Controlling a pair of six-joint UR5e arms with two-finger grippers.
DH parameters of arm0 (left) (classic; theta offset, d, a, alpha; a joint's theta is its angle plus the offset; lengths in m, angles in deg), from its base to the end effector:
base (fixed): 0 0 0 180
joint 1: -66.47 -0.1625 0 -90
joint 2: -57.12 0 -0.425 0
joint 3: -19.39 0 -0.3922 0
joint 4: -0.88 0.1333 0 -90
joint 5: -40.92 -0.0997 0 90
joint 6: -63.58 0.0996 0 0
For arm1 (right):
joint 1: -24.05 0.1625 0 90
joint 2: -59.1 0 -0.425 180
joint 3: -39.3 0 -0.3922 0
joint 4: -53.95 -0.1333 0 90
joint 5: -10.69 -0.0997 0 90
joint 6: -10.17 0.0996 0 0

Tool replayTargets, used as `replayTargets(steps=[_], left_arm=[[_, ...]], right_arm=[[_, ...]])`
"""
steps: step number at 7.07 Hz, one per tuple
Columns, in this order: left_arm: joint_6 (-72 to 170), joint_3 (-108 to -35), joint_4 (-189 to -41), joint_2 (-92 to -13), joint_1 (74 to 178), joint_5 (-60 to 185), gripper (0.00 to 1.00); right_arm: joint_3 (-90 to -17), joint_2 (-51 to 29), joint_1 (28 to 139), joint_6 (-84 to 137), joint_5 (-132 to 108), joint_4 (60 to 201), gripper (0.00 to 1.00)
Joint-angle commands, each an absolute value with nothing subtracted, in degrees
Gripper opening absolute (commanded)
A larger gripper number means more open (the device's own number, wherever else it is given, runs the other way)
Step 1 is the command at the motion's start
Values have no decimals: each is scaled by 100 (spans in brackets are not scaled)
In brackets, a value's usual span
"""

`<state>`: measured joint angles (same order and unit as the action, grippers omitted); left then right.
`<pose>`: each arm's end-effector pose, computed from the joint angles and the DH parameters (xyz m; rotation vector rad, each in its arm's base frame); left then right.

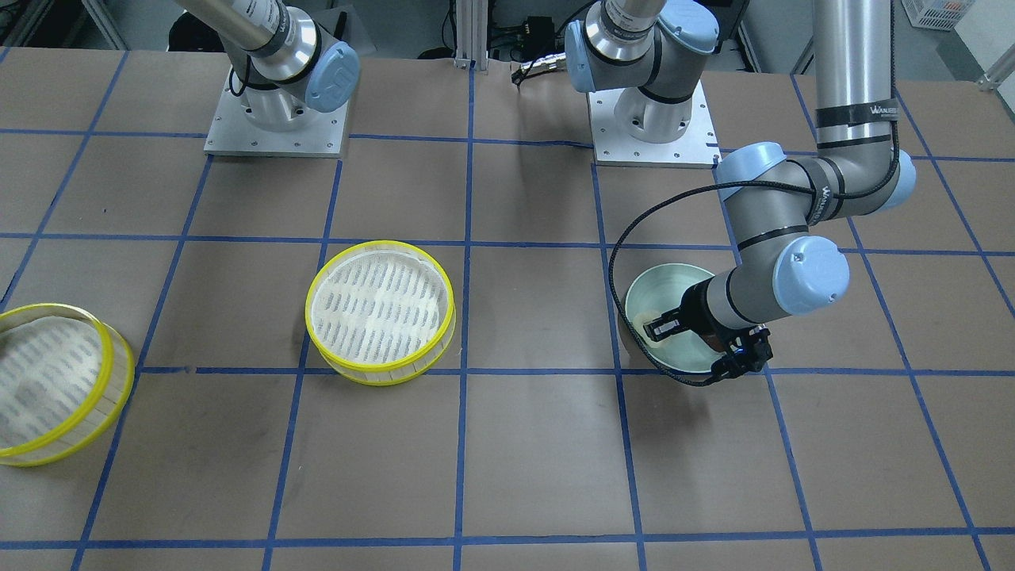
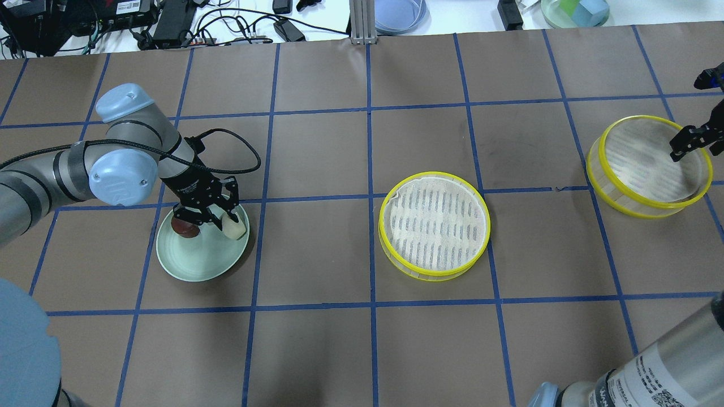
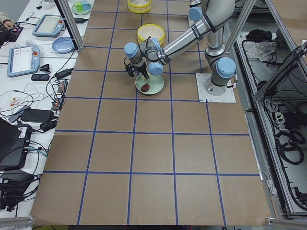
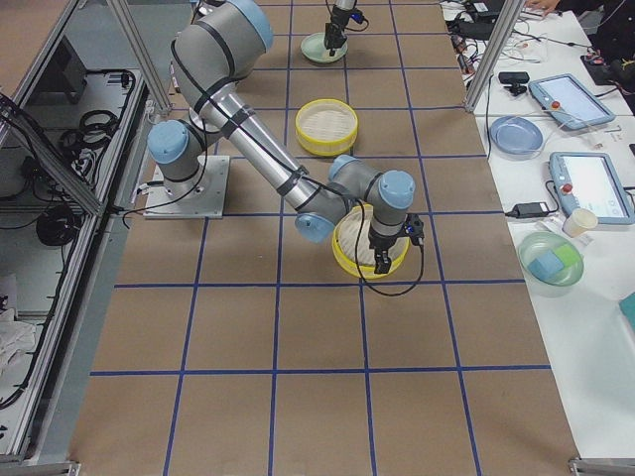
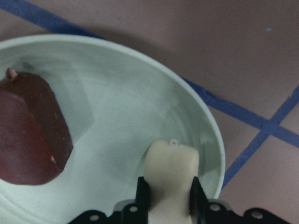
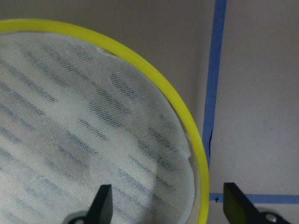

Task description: Stack buns with steamer

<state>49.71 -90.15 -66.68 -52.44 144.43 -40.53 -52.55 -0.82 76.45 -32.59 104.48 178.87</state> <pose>-0.0376 -0.5335 0.1927 0.6966 -2.8835 -0.4378 -0.2966 -0.5928 0.2288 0.1350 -3.0544 -0.0043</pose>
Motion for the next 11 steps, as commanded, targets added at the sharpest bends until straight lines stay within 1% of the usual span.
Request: replayTargets(steps=[1, 2, 3, 4, 6, 8, 10, 11], left_arm=[[4987, -8899, -6670, -5065, 14443, -4143, 0], [4952, -8767, -6888, -4881, 14513, -4126, 0], [4804, -8566, -7047, -4661, 14618, -3917, 0], [4411, -8268, -7266, -4598, 15054, -3567, 0], [3392, -7854, -6893, -4790, 16475, -3581, 0], [2259, -7808, -5946, -5167, 17427, -3642, 0], [1590, -7756, -5556, -5694, 18271, -4406, 0], [1203, -7659, -5519, -5827, 18449, -4390, 0]], right_arm=[[-5255, -23, 7609, -3490, 10508, 17928, 42], [-5255, -14, 7521, -3718, 10517, 17919, 15], [-5255, 3, 7460, -3964, 10526, 17867, 0], [-5255, 3, 7355, -4071, 10465, 17849, 0], [-5246, -101, 7345, -4090, 10351, 17596, 0], [-5237, -583, 7362, -3976, 9781, 16816, 0], [-5237, -1128, 7615, -3346, 9735, 16165, 0], [-5237, -1339, 7887, -3212, 9822, 16144, 0]])
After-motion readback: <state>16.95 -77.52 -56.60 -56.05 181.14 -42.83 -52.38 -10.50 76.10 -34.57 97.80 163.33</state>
